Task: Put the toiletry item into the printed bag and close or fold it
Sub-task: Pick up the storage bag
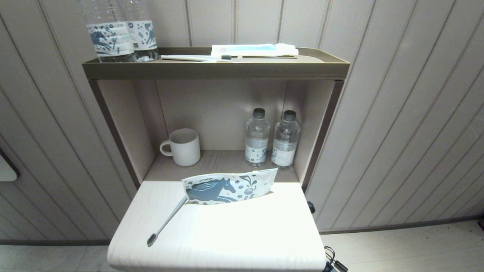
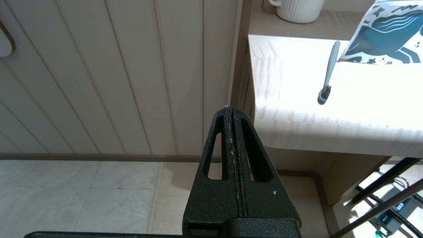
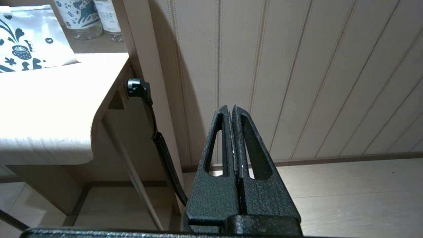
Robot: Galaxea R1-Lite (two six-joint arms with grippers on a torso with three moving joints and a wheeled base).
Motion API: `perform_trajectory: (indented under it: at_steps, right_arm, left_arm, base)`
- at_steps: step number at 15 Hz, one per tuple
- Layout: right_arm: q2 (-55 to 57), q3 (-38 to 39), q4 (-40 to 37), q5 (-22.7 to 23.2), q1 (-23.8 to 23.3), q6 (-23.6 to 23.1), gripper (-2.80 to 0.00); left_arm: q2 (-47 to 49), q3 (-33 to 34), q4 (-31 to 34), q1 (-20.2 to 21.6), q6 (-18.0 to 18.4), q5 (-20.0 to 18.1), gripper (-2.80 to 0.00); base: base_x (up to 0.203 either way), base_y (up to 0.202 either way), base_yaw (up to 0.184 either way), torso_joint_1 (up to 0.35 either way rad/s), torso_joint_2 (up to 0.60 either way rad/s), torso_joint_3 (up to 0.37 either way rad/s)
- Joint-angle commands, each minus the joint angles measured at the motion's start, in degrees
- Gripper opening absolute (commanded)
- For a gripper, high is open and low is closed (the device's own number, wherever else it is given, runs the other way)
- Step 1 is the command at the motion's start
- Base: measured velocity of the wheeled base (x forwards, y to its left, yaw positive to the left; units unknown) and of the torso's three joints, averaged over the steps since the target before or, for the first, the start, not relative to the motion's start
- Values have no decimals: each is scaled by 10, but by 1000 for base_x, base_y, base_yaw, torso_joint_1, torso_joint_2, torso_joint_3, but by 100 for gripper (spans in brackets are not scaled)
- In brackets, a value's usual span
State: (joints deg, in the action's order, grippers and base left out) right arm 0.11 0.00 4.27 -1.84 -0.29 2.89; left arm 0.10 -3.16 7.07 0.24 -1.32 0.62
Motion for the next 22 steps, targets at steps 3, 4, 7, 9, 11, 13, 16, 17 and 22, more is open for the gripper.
perform_trajectory:
  at_steps: [3, 4, 7, 9, 11, 13, 16, 17, 22]
  right_arm:
    - [2, 0, 0, 0, 0, 0, -280]
    - [2, 0, 0, 0, -1, -1, -280]
    - [0, 0, -14, 2, 0, -9, -280]
    - [-1, -10, -55, 4, 0, -10, -280]
    - [4, -95, -78, 20, 0, -4, -280]
    - [25, -252, -151, 47, 0, 3, -280]
    - [176, -419, -209, 84, 17, 21, -280]
    - [242, -463, -219, 91, 31, 27, -280]
    - [536, -649, -292, 108, 83, 27, -280]
  left_arm:
    - [0, 0, 0, 0, -1, 1, -280]
    - [0, 0, 0, 0, -1, 0, -280]
    - [0, 0, 1, 0, 0, 0, -280]
    - [0, 0, 2, 0, 1, 0, -280]
    - [0, -1, 3, 1, 4, -2, -280]
    - [0, -1, 4, 0, 4, -2, -280]
    - [0, -1, 4, 0, 5, -2, -280]
    - [0, -1, 5, 0, 5, -2, -280]
    - [0, -2, 6, 0, 5, -3, -280]
  base:
    - [0, 0, 0, 0, 0, 0]
    - [0, 0, 0, 0, 0, 0]
    - [0, 0, 0, 0, 0, 0]
    - [0, 0, 0, 0, 0, 0]
    - [0, 0, 0, 0, 0, 0]
    - [0, 0, 0, 0, 0, 0]
    - [0, 0, 0, 0, 0, 0]
    - [0, 0, 0, 0, 0, 0]
    - [0, 0, 0, 0, 0, 0]
